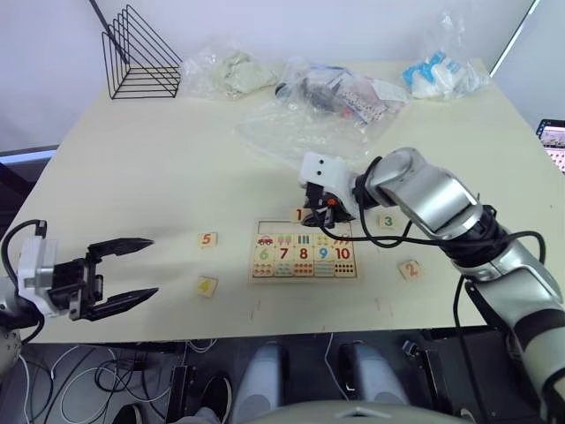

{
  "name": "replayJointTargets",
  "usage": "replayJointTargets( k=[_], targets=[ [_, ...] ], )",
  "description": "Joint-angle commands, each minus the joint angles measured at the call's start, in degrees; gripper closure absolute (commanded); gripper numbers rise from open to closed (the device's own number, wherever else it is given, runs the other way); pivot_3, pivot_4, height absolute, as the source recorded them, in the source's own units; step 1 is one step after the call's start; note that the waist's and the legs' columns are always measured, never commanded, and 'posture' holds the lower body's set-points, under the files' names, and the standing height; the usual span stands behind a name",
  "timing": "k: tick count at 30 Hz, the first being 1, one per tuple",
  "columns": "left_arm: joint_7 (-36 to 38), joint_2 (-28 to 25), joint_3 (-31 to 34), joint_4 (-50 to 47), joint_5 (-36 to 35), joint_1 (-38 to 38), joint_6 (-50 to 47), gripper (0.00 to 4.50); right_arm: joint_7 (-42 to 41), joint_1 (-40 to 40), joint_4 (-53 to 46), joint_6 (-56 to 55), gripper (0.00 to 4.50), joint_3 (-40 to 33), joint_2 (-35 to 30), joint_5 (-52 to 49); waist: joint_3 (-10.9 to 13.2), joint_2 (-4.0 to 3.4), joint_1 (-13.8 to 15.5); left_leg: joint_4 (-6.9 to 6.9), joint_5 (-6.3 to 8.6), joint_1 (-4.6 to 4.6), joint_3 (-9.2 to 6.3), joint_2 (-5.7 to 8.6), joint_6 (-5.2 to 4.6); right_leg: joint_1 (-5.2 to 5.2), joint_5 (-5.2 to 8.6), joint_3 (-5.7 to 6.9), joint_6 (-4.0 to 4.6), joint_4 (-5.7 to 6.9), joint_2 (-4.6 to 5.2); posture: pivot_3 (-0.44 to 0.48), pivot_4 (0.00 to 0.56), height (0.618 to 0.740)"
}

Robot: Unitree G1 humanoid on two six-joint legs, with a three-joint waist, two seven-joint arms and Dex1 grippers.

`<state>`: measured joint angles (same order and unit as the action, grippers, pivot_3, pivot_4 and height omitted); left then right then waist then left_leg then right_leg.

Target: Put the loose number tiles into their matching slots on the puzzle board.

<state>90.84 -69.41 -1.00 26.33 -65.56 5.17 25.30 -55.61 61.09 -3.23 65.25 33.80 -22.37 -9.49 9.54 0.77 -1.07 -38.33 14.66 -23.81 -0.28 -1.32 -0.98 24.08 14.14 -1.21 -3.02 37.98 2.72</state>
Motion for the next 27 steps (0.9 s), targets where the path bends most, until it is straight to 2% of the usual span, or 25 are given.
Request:
replayJointTargets(
  k=[1,19,27],
  targets=[
    [1.7,-1.5,-0.2,-0.5,-0.9,-0.4,0.1,0.0,1.6,3.5,2.7,2.6,3.67,1.6,3.2,0.2,0.0,0.0,-0.1,0.0,0.0,0.0,0.0,0.0,0.0,0.0,0.0,0.01,0.01,0.01,-0.01,0.0,0.15,0.74],
    [1.7,-1.4,-1.0,0.2,-0.8,-0.6,0.6,0.0,2.1,10.3,21.5,-5.4,3.67,7.7,14.1,4.6,0.0,0.0,-1.3,0.0,0.0,-0.01,-0.08,0.03,0.0,0.0,-0.01,0.07,0.01,0.02,-0.01,0.0,0.15,0.74],
    [1.7,-1.2,-1.6,0.1,-0.4,-1.4,0.6,0.0,1.1,12.9,28.8,-8.7,3.67,7.1,17.9,6.3,0.0,-0.02,-1.4,0.02,0.0,-0.01,-0.15,0.02,0.01,0.02,-0.01,0.08,0.02,0.04,-0.02,0.0,0.15,0.74]
  ],
)
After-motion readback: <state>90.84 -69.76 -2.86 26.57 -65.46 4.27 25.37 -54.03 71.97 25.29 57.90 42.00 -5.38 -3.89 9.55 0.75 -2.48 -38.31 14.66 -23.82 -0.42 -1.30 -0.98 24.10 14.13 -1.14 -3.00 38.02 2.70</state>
